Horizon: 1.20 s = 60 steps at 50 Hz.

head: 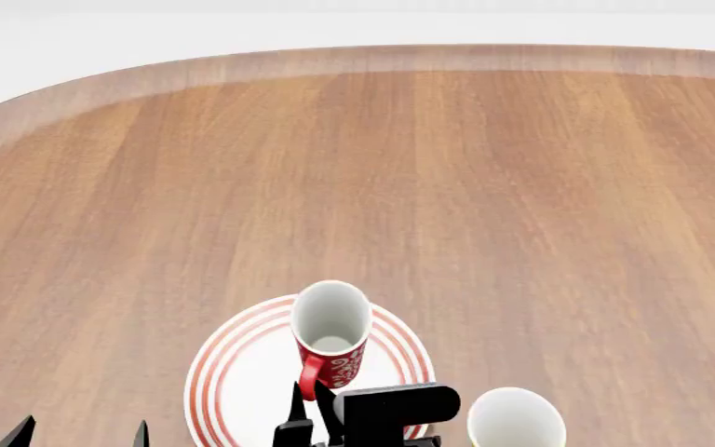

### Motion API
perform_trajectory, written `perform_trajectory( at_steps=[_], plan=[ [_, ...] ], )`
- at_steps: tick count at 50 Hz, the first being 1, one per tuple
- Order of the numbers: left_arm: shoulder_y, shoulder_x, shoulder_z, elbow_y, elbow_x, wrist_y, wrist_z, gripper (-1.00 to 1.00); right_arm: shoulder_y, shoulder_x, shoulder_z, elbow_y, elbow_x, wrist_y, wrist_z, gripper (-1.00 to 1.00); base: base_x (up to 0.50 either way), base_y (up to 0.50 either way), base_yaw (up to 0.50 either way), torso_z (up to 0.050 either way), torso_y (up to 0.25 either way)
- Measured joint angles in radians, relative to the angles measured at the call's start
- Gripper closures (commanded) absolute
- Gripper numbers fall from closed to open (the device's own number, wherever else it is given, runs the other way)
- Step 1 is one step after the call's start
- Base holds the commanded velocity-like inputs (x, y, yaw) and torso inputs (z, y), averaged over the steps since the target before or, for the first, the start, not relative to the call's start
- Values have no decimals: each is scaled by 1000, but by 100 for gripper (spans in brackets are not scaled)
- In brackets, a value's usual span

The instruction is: Put the red mug on the left plate.

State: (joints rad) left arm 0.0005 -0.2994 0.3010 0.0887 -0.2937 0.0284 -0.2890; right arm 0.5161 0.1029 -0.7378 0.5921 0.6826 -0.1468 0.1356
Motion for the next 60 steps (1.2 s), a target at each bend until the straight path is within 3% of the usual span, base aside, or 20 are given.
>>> perform_trajectory(
  at_steps=[37,60],
  plan=[
    [-5,-7,10,-5,-8,4,-7,-100,71,-81,-35,253,48,-80,-95,100,0,0,0,0,0],
    [-5,-11,15,-5,-12,8,-12,-100,164,-99,-321,418,322,-200,-100,100,0,0,0,0,0]
  ],
)
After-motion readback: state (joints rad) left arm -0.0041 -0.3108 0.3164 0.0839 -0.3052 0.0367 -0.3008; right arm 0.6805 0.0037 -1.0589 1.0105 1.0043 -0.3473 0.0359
